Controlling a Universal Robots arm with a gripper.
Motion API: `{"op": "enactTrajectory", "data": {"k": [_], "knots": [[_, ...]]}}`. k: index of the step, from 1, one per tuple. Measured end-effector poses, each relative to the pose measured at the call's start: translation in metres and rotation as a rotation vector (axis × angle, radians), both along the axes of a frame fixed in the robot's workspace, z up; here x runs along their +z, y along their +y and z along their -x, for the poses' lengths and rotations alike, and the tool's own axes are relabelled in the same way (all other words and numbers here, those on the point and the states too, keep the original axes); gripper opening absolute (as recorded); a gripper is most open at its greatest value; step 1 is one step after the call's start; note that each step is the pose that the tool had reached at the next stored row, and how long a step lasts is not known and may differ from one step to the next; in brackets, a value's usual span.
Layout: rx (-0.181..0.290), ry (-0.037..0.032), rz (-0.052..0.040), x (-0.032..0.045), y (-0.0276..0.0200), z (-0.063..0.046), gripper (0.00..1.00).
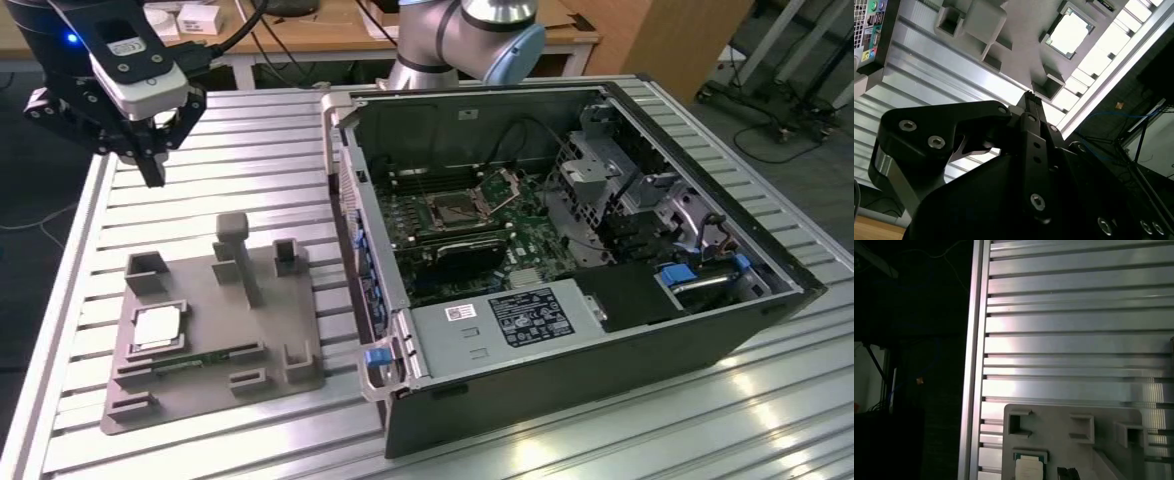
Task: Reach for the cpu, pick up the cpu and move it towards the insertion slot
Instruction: 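Reach for the cpu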
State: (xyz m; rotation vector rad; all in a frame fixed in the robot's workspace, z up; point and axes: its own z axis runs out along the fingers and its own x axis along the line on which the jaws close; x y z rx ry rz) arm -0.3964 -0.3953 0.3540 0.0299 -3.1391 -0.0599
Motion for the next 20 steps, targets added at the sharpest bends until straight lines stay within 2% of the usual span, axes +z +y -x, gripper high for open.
{"op": "enactTrajectory", "data": {"k": [5, 20], "knots": [[0.000, 0.0000, -0.0001, 0.0000, 0.0000, 0.0045, 0.11], [0.000, -0.0001, -0.0001, 0.0000, 0.0000, 0.0054, 0.11]]}}
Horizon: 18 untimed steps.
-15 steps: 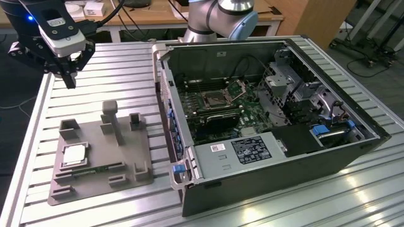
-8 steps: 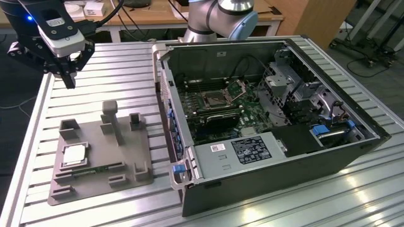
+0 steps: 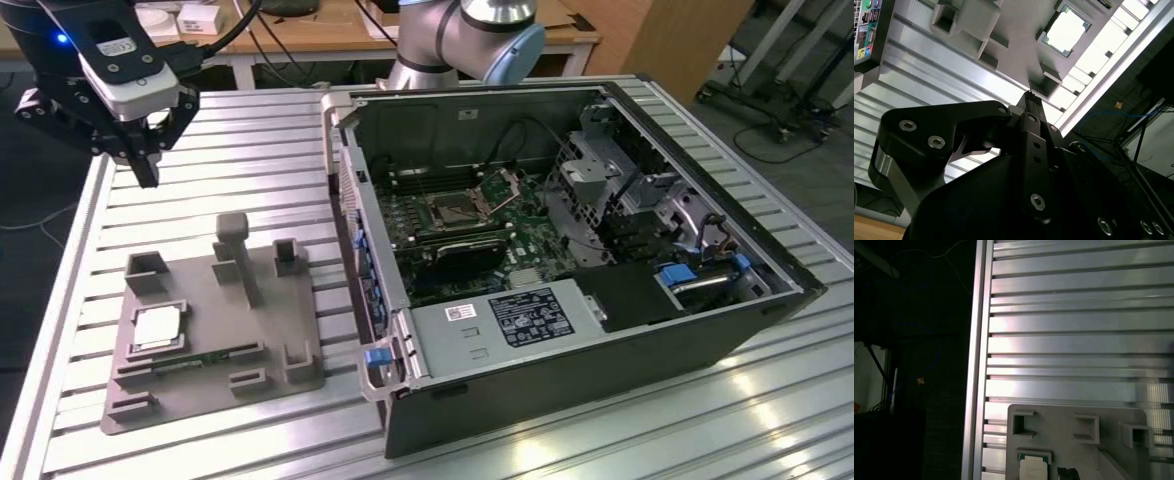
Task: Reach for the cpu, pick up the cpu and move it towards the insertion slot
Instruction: 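Reach for the cpu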
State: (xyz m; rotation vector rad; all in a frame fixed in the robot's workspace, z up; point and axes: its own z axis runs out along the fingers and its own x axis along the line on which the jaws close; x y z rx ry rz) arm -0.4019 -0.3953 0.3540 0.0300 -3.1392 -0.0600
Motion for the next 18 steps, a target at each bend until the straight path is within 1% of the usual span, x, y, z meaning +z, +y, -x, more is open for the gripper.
{"op": "enactTrajectory", "data": {"k": [5, 7, 8, 9, 11, 12, 14, 15, 16, 17, 18], "knots": [[0.000, 0.0001, 0.0000, 0.0000, 0.0000, 0.001, 0.11], [0.000, -0.0005, 0.0000, -0.0002, -0.0005, 0.006, 0.11], [0.000, -0.0009, 0.0000, -0.0004, -0.0011, 0.009, 0.17], [0.000, -0.0013, 0.0000, -0.0009, -0.0021, 0.012, 0.17], [0.000, -0.0018, -0.0001, -0.0027, -0.0049, 0.016, 0.29], [0.000, -0.0019, -0.0001, -0.0039, -0.0065, 0.018, 0.29], [0.000, -0.0018, 0.0000, -0.0066, -0.0111, 0.019, 0.41], [0.000, -0.0019, 0.0000, -0.0082, -0.0138, 0.020, 0.41], [0.000, -0.0020, 0.0000, -0.0101, -0.0160, 0.021, 0.47], [0.000, -0.0020, -0.0001, -0.0119, -0.0178, 0.022, 0.47], [0.000, -0.0018, 0.0001, -0.0137, -0.0192, 0.022, 0.58]]}}
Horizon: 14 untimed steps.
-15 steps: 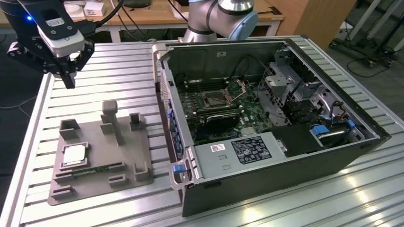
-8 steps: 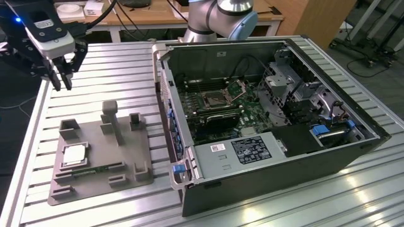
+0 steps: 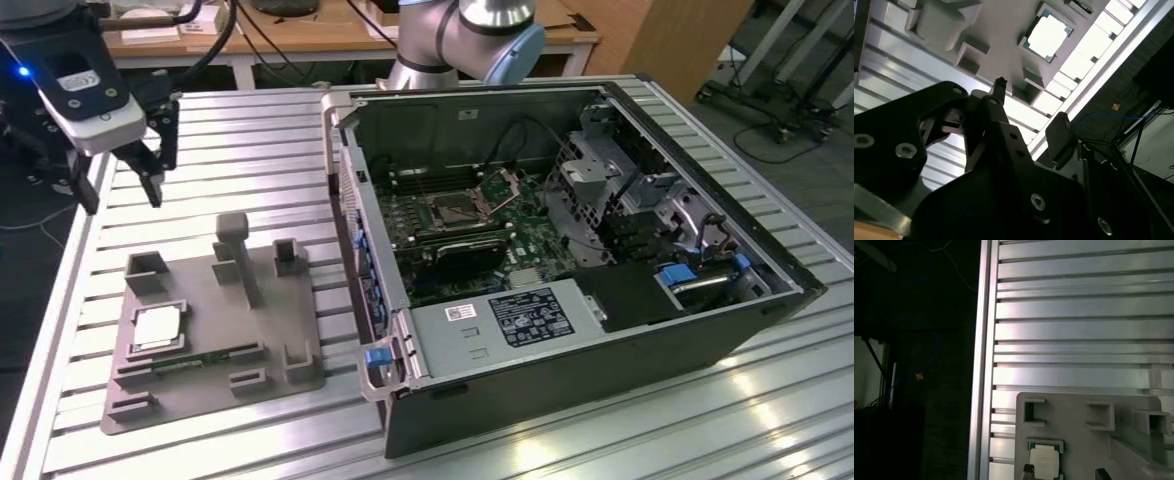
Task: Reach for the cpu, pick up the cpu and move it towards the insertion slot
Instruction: 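Reach for the cpu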
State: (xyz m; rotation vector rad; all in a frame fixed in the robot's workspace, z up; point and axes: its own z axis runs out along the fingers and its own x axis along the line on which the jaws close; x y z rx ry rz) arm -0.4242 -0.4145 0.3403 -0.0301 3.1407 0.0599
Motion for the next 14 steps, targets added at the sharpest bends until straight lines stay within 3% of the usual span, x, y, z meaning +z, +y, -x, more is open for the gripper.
{"op": "enactTrajectory", "data": {"k": [4, 5, 7, 8, 14], "knots": [[0.000, -0.0004, -0.0001, -0.0070, -0.0067, 0.0036, 0.70], [0.000, -0.0009, -0.0001, -0.0080, -0.0073, 0.0042, 0.76], [0.000, -0.0016, -0.0001, -0.0083, -0.0076, 0.0045, 0.76], [0.000, -0.0018, -0.0001, -0.0083, -0.0076, 0.0045, 0.82], [0.000, -0.0032, -0.0001, -0.0083, -0.0076, 0.0045, 0.82]]}}
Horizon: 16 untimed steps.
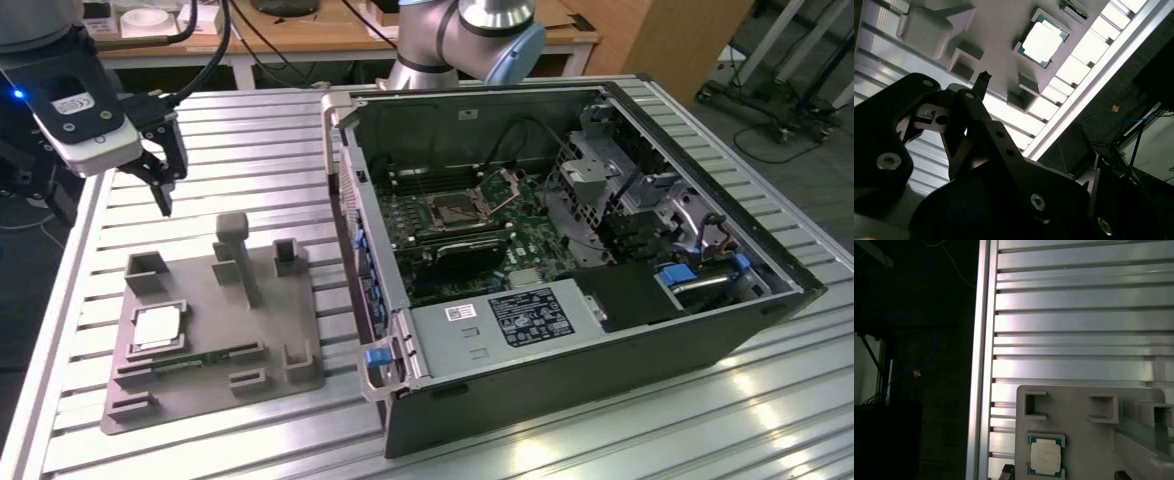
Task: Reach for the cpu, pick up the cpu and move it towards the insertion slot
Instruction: 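Reach for the cpu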
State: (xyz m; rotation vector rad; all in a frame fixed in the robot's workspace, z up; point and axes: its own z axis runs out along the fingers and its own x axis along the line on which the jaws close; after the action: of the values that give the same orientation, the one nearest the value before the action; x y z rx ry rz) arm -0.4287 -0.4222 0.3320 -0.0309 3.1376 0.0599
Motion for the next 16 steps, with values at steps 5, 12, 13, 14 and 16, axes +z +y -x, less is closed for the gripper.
{"op": "enactTrajectory", "data": {"k": [5, 12, 13, 14, 16], "knots": [[0.000, -0.0012, 0.0000, 0.0000, 0.0000, 0.0000, 0.82], [0.000, -0.0018, 0.0000, -0.0020, -0.0006, 0.0001, 0.82], [0.000, -0.0017, 0.0000, -0.0031, -0.0011, 0.0001, 0.82], [0.000, -0.0018, 0.0000, -0.0046, -0.0016, 0.0003, 0.82], [0.000, -0.0018, 0.0000, -0.0083, -0.0020, 0.0006, 0.82]]}}
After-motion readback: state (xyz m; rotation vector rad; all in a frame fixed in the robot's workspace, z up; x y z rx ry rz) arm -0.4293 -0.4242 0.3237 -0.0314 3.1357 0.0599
